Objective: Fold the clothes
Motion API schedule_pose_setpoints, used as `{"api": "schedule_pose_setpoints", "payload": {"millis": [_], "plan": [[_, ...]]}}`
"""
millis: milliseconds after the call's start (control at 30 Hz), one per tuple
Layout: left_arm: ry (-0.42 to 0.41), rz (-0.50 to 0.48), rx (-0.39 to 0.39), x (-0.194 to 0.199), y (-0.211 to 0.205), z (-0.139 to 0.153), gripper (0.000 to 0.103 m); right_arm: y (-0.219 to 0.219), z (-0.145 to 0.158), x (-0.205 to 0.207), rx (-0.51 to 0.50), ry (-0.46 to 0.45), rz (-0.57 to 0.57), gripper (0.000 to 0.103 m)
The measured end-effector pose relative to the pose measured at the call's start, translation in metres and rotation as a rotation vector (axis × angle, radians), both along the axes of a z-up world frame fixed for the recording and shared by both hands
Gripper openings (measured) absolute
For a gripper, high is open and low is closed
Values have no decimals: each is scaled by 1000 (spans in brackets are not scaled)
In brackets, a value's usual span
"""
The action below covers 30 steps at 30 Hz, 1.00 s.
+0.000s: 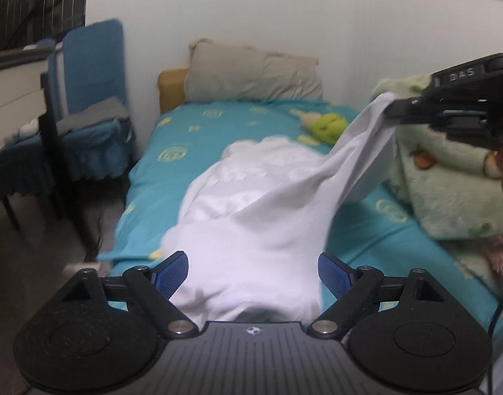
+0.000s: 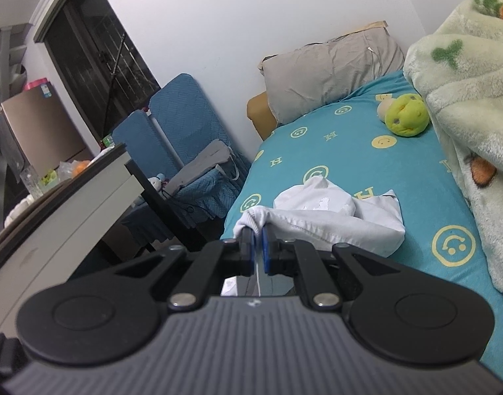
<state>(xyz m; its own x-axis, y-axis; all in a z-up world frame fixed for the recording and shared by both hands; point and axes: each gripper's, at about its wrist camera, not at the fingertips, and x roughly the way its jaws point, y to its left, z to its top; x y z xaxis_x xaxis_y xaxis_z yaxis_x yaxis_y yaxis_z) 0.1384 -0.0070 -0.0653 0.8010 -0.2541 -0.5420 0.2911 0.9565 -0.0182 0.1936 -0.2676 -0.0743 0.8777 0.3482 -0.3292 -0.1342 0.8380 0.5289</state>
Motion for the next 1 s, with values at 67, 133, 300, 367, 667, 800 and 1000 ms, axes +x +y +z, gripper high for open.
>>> {"api": "schedule_pose_setpoints", "payload": {"millis": [67, 133, 300, 367, 667, 800, 1000], "plan": [[-17, 27, -58, 6, -13, -3, 88, -1, 0, 0, 6, -1, -8, 8], [-27, 62, -126, 10, -24, -7, 88, -3, 0, -1, 10, -1, -19, 8], [-75, 88, -208, 24, -51, -15, 88, -8, -2, -3, 22, 5, -46, 8], [-105, 121, -213, 28, -58, -18, 88, -8, -1, -5, 25, 1, -50, 8], [-181, 335, -328, 30, -25, -18, 88, -2, 0, -12, -8, -50, -103, 8], [-135, 400, -281, 29, -15, -22, 88, -2, 0, -16, -32, -86, -149, 8], [3, 409, -169, 31, -17, -37, 89, -7, 2, -21, -29, -130, -208, 8]]}}
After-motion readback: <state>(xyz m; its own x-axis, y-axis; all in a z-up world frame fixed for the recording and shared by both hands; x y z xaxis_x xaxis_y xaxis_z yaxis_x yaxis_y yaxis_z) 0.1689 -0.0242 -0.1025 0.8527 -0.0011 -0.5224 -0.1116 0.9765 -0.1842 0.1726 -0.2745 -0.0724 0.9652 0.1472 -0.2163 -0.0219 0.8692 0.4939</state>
